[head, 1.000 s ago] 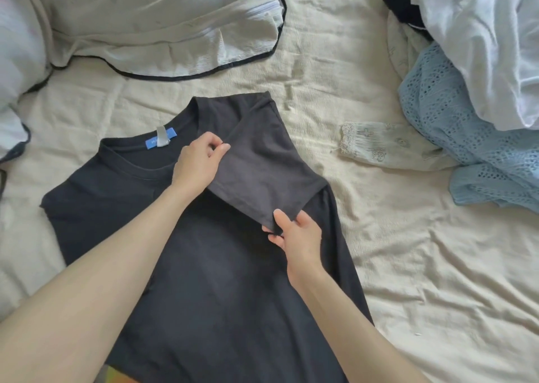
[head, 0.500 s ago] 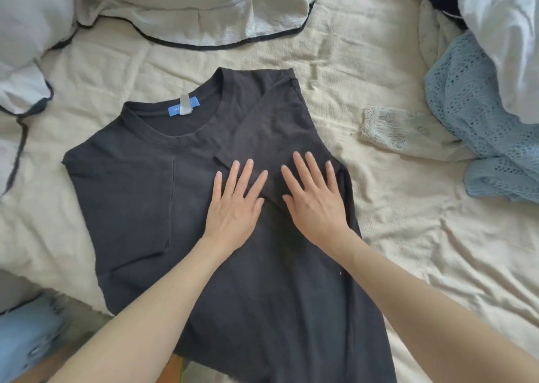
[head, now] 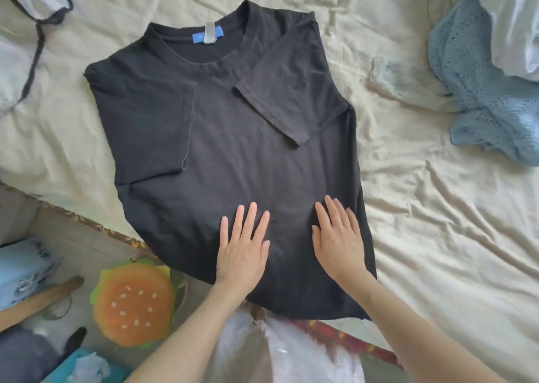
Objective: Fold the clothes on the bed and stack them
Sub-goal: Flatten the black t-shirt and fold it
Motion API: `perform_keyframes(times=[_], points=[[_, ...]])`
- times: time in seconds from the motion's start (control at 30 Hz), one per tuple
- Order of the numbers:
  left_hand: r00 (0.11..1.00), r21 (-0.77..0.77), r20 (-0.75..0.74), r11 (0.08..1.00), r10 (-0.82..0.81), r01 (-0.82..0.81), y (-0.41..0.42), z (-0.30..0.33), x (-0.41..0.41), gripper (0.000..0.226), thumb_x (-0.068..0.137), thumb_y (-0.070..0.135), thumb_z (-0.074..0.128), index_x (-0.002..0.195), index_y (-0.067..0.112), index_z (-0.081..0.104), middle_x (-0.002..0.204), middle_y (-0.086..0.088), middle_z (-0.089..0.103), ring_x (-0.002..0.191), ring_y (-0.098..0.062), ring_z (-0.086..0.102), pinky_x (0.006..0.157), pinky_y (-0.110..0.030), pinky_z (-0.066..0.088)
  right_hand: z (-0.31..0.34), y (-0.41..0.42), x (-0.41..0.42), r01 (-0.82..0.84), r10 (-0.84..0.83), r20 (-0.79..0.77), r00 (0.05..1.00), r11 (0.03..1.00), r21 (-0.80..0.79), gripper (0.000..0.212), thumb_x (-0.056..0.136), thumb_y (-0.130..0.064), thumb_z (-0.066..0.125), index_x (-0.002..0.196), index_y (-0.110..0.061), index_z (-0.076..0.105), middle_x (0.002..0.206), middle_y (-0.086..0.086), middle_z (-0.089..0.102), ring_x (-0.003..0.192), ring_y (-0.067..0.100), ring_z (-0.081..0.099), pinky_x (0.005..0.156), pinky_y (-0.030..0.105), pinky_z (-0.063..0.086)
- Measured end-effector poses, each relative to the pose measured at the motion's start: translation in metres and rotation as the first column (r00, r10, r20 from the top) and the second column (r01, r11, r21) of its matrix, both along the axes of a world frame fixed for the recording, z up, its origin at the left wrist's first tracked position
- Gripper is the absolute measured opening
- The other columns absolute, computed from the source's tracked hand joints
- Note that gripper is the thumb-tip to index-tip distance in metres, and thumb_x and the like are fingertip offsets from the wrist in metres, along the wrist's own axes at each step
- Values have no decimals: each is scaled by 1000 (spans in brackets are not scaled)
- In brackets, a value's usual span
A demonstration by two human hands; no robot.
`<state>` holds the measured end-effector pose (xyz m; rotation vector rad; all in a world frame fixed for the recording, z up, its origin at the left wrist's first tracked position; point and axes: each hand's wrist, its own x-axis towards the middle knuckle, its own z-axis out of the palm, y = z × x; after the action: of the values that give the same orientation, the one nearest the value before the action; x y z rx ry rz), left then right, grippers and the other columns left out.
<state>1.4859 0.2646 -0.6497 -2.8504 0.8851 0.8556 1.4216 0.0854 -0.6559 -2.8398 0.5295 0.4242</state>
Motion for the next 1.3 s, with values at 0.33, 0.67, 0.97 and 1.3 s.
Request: perform_keyframes(times=[0.33,0.67,0.97,1.3], points=[[997,25,-52,998,-61,62,14,3,-33,57,102,36,28,152,22,4,160,-4,-6,147,-27,-7,116,-50,5,33,-37,-88,-66,8,-263,965,974,-215,47,86,-53,57,91,-8,67,111,9,59,128,30,43,105,49,29],[982,0,-186,1000,-15,16,2,14,-109,56,101,27,34,152,20,11,160,-4,-9,147,-26,-8,117,-45,9,42,-55,-119,725,-661,-299,688,640,254,57,88,-51,53,53,-9,39,50,6,46,49,22,45,47,29,33],[933,-131,-344,979,105,-158,-47,19,-173,48,99,27,42,145,20,31,158,-7,10,146,-20,10,114,-38,20,29,-56,-144,780,-747,-392,537,262,568,35,89,-29,60,116,-12,45,112,4,56,100,21,58,86,39,49],[971,-396,-208,898,114,-190,-112,17,-192,44,91,37,59,130,18,51,126,4,51,115,-15,46,94,-27,35,22,-58,-216,256,-308,31,951,837,483,33,86,-11,67,115,-2,55,106,9,51,92,20,52,77,27,45]])
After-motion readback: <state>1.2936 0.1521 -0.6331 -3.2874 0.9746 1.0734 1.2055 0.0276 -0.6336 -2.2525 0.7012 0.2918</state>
